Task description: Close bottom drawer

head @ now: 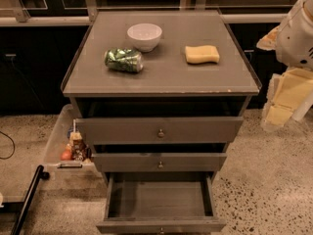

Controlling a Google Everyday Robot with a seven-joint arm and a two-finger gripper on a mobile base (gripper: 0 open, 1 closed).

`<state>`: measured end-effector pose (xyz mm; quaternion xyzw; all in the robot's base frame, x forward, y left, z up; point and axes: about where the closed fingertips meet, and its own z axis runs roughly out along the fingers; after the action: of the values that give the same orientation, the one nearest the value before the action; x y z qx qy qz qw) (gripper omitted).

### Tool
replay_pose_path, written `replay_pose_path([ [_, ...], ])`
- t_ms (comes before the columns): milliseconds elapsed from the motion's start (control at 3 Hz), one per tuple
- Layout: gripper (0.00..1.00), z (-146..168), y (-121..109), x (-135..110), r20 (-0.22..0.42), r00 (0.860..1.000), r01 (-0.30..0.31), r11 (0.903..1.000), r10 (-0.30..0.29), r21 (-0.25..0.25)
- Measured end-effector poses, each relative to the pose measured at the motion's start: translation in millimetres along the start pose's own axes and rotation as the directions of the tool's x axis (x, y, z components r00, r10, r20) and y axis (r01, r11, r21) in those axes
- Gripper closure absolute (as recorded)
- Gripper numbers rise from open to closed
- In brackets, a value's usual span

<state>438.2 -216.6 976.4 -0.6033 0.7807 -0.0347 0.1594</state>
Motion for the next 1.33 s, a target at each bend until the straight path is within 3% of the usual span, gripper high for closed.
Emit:
replay_pose_path([
  [333,0.00,0.2,0.1,0.1,0.000,1.000,0.000,1.0000,0.000,0.000],
  [667,0.00,27.7,12.4,10.5,0.033,0.999,-0.028,0.9980,0.030,-0.057],
  [1000,0.00,75.0,34.8,24.5,0.054,0.997,-0.051,0.9919,0.058,-0.116],
  [1333,0.00,125.1,58.4,35.9,0.071,0.996,-0.037,0.9881,0.048,-0.149],
])
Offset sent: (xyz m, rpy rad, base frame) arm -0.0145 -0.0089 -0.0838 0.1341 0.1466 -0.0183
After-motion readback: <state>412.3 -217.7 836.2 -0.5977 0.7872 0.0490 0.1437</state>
